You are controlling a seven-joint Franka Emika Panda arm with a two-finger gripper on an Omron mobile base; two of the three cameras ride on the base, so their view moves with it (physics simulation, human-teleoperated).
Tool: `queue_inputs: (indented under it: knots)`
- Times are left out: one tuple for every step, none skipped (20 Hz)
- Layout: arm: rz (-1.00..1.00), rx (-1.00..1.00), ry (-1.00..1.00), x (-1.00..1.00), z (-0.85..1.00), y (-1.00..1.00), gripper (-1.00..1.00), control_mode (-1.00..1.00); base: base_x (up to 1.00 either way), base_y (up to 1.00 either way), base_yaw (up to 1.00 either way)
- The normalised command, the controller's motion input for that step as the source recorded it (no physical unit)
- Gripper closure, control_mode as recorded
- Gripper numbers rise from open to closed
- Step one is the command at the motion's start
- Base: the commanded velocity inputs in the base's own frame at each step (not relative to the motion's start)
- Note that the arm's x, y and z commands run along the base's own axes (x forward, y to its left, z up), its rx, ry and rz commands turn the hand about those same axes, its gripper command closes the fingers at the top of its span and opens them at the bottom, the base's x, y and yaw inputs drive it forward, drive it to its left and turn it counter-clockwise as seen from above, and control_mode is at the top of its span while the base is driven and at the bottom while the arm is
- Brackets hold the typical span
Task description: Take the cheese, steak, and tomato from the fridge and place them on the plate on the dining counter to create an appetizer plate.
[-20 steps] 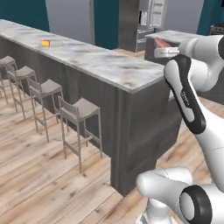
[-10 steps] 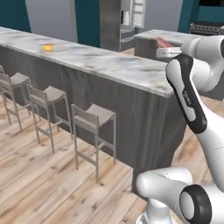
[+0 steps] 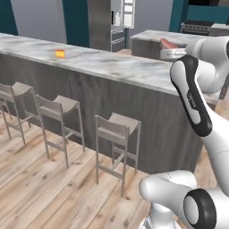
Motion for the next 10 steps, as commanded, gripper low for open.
queue_inputs:
  knots:
    - [0.0,0.0,0.0,0.0,0.0,0.0,1.0,1.0,0.24,1.0,-0.21]
    - [0.0,0.0,0.0,0.0,0.0,0.0,1.0,1.0,0.25,1.0,-0.21]
    - [0.0,0.0,0.0,0.0,0.0,0.0,1.0,1.0,0.25,1.0,-0.21]
    - [0.0,0.0,0.0,0.0,0.0,0.0,1.0,1.0,0.24,1.0,-0.2]
    - [0.0,0.0,0.0,0.0,0.0,0.0,1.0,1.0,0.17,1.0,-0.2]
    - [0.0,0.0,0.0,0.0,0.0,0.0,1.0,1.0,0.17,1.0,-0.2]
    - [0.0,0.0,0.0,0.0,0.0,0.0,1.0,1.0,0.13,1.0,-0.2]
    - [0.0,0.0,0.0,0.0,0.0,0.0,1.0,1.0,0.09,1.0,-0.2]
    - [0.0,0.0,0.0,0.0,0.0,0.0,1.0,1.0,0.03,1.0,-0.19]
    - [0.0,0.0,0.0,0.0,0.0,0.0,1.0,1.0,0.03,1.0,-0.19]
